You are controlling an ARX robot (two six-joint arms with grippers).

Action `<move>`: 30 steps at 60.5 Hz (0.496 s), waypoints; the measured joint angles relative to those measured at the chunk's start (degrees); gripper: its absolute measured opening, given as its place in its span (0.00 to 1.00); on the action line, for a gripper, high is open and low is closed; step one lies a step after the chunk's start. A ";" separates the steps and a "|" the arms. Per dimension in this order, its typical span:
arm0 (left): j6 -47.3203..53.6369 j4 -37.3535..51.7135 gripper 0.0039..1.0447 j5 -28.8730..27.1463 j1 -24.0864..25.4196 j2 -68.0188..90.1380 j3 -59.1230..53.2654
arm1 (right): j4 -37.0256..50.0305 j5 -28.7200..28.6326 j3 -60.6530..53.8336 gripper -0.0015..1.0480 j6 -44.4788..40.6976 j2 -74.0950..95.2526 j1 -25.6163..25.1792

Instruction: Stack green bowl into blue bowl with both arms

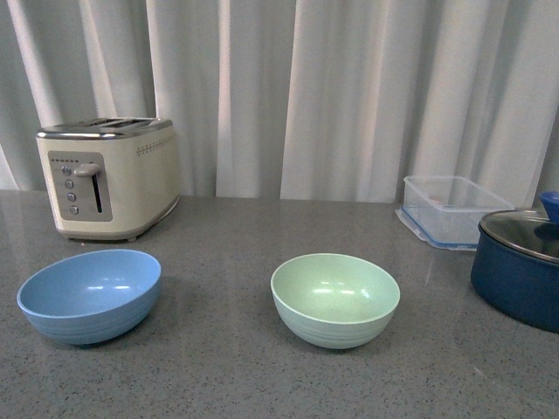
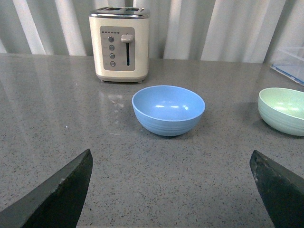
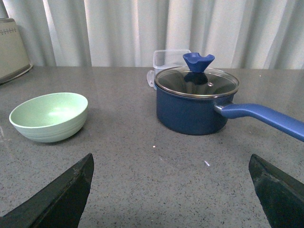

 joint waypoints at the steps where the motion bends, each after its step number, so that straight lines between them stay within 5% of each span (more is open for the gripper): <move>1: 0.00 0.00 0.94 0.00 0.00 0.00 0.00 | 0.00 0.00 0.00 0.90 -0.02 0.00 0.00; 17: -0.02 -0.02 0.94 -0.09 -0.02 0.02 0.02 | 0.00 0.00 0.00 0.90 0.00 0.00 0.00; 24: -6.56 -21.77 0.94 -16.35 -3.13 16.70 10.10 | 0.00 0.00 0.00 0.90 0.00 0.00 0.00; 30: -8.09 -22.32 0.94 -16.87 -0.55 29.92 14.38 | -0.02 -0.04 0.00 0.90 -0.02 0.00 0.00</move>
